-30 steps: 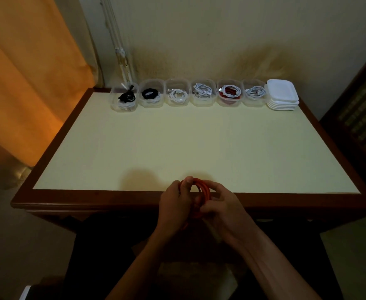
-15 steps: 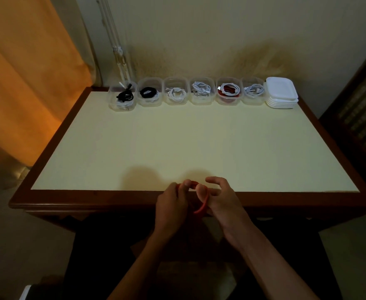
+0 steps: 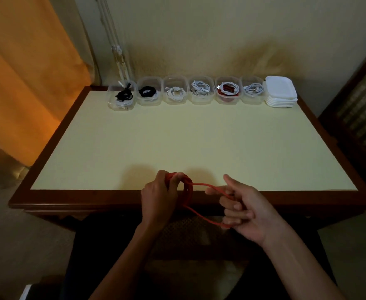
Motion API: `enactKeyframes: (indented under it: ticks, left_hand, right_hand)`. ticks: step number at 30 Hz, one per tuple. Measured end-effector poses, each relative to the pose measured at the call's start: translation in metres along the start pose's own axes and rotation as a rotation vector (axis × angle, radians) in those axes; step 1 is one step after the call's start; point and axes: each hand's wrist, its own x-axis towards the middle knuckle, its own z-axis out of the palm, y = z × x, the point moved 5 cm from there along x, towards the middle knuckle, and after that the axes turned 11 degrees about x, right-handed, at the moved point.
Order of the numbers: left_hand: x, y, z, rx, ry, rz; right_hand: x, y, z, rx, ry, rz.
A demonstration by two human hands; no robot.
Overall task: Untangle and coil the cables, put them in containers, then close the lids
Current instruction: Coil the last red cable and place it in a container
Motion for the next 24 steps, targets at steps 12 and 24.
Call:
enactKeyframes:
  ticks: [12, 24]
  left_hand:
    - [0.008, -0.026, 0.003, 0.057, -0.066, -0.085]
    - [-0.008, -0.019, 0.008, -0.100, -0.257, -0.040]
  right_hand:
    - [0.001, -0.008, -0.021, -0.695, 0.188, -0.334]
    - [0.007, -0.013, 0.012, -0.769, 0.030, -0.425]
